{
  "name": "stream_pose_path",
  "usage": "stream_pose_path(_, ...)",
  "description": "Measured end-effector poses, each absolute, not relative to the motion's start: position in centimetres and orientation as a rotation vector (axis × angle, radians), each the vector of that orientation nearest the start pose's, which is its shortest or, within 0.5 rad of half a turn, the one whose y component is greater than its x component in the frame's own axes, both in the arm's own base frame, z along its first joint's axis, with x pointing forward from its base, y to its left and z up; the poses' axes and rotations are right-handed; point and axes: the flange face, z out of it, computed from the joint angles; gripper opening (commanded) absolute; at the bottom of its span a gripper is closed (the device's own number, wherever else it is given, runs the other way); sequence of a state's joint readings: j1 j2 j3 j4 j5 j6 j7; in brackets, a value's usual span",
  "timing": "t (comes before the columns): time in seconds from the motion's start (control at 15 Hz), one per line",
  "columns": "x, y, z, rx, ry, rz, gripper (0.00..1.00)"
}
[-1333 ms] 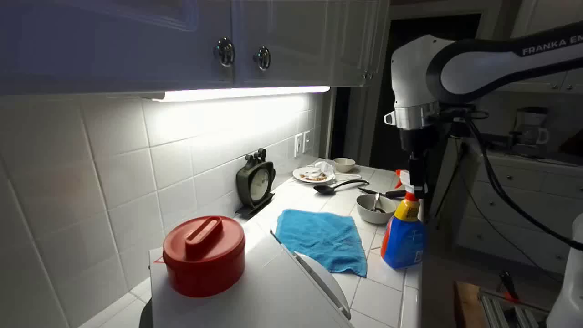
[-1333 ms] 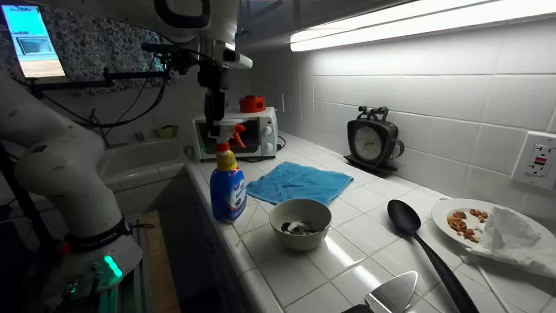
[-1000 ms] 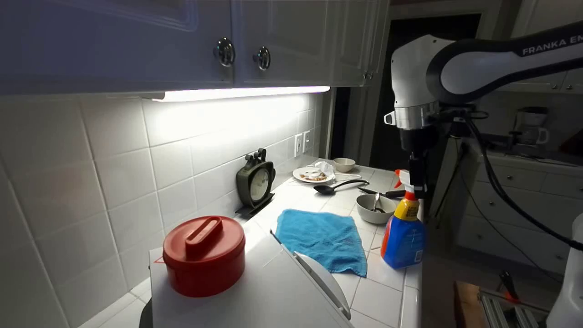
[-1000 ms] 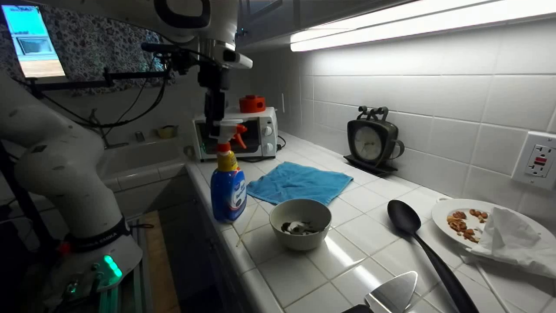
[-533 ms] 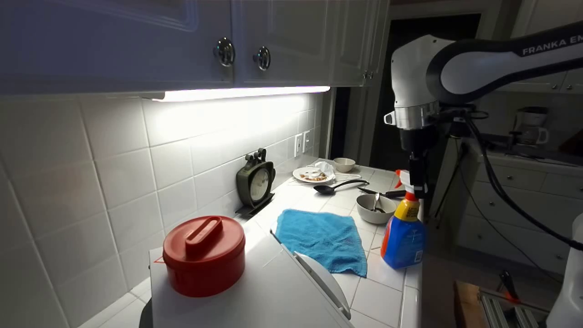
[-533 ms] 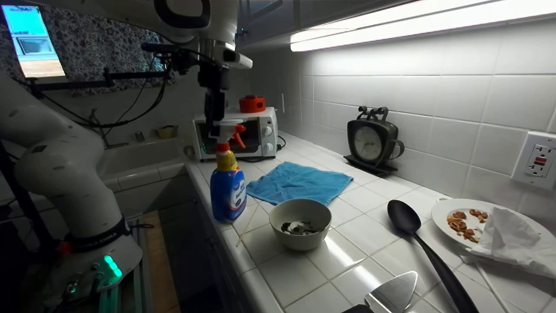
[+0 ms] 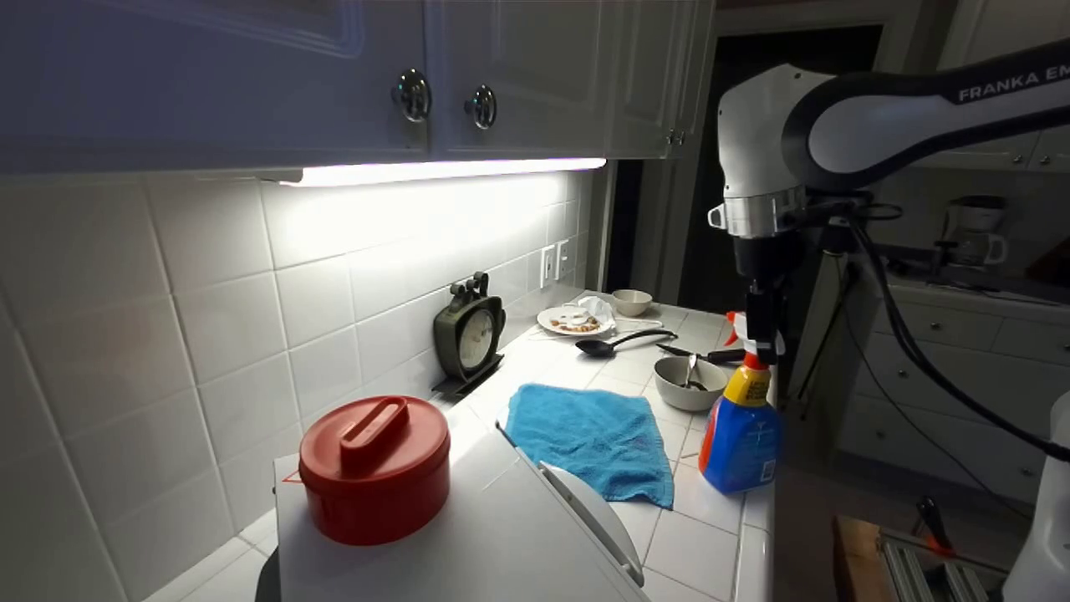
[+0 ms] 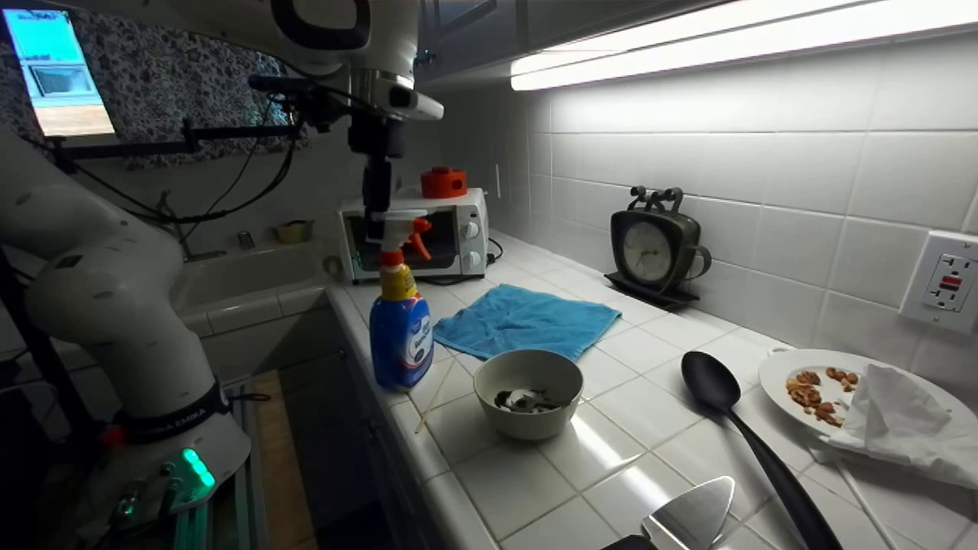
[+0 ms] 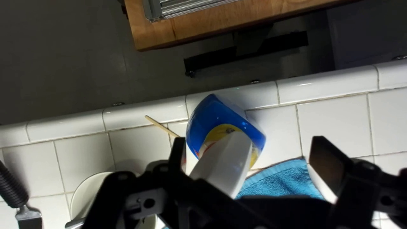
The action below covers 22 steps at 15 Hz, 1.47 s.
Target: Squeeze the spray bottle
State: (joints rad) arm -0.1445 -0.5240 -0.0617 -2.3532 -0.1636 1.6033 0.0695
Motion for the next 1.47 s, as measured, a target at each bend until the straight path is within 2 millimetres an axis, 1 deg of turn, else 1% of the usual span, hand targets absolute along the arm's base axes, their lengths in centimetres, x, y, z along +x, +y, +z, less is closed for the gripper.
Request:
stream_pose_path(0.27,35.7,-9.7,50.8,-3.246,0.463,0.362,1.0)
stream_pose_path(0.53,36.1,-9.9,51.0,-3.282,0.531,0.292,1.0)
stream_pose_path(0.67,36.4,-9.7,50.8,-3.282,0.579,0.239,0.96)
stream_pose_path(0.73,36.5,-9.6,50.5,-3.281,0.598,0.217,0.74)
stream_pose_path(0.8,36.6,-9.5,50.2,-3.28,0.615,0.201,0.72)
stream_pose_path(1.0,36.7,-9.2,49.4,-3.277,0.654,0.173,0.48)
stream_pose_path(1.13,36.8,-9.3,49.2,-3.273,0.681,0.155,0.36)
stream_pose_path(1.27,36.9,-9.4,49.1,-3.269,0.7,0.136,0.21)
stream_pose_path(1.33,36.9,-9.5,49.1,-3.266,0.712,0.13,0.17)
stream_pose_path(1.47,36.9,-9.5,49.1,-3.26,0.738,0.123,0.16)
